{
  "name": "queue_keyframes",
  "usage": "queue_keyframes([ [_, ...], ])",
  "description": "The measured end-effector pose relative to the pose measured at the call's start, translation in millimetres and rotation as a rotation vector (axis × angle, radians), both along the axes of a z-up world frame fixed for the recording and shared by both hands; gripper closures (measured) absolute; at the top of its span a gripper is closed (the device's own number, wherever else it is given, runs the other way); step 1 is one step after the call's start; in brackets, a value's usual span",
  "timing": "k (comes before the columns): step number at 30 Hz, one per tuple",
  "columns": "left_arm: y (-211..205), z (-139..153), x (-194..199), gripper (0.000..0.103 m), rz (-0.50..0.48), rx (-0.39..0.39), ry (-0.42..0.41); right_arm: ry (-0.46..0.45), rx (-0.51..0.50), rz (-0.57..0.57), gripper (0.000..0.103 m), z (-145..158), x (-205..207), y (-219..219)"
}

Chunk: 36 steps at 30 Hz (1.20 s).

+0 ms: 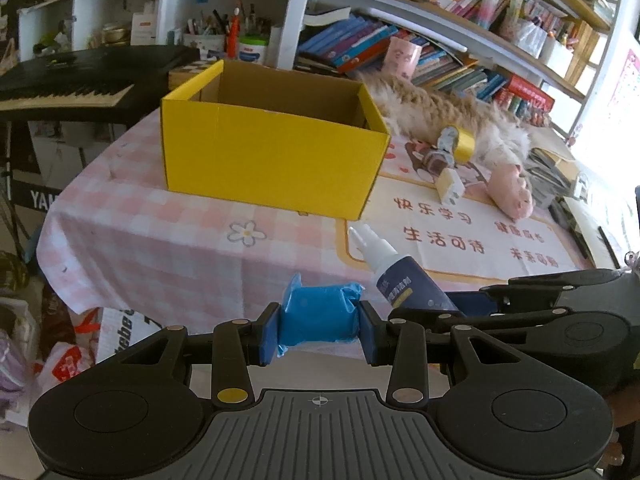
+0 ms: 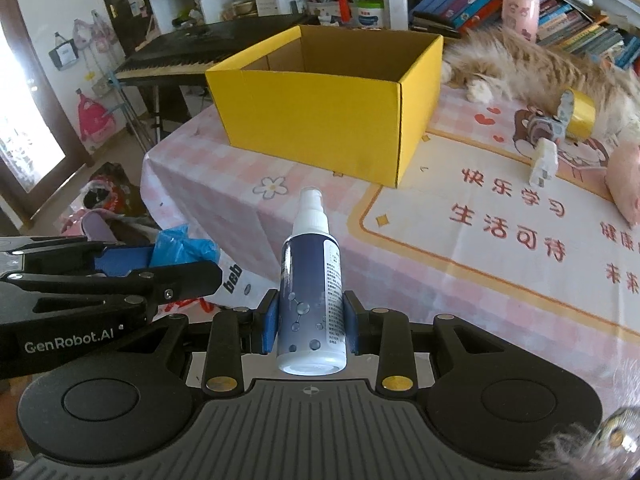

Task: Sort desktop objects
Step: 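Lift the blue packet and spray bottle and carry both toward the yellow box, then lower both items into the yellow box and open both tools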

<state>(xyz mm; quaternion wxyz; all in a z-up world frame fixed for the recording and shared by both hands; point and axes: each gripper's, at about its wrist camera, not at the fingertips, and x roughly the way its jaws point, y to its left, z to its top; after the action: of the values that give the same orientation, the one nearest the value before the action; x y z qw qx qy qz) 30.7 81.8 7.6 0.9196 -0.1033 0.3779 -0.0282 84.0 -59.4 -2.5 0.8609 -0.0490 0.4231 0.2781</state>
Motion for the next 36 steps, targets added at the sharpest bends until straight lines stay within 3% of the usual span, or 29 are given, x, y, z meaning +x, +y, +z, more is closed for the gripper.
queue_keyframes([
  [11, 13, 7, 32, 0.064, 0.094, 0.016, -0.006, -0.070, 0.007, 0.112, 0.073, 12, 39, 12],
  [20, 25, 40, 81, 0.064, 0.141, 0.044, -0.106, -0.161, 0.097, 0.173, 0.073, 42, 95, 21],
  [28, 23, 55, 144, 0.064, 0.126, 0.088, -0.158, -0.243, 0.119, 0.151, 0.073, 66, 161, 16],
  [36, 20, 40, 192, 0.064, 0.089, 0.123, -0.114, -0.236, 0.076, 0.139, 0.073, 63, 225, 13],
])
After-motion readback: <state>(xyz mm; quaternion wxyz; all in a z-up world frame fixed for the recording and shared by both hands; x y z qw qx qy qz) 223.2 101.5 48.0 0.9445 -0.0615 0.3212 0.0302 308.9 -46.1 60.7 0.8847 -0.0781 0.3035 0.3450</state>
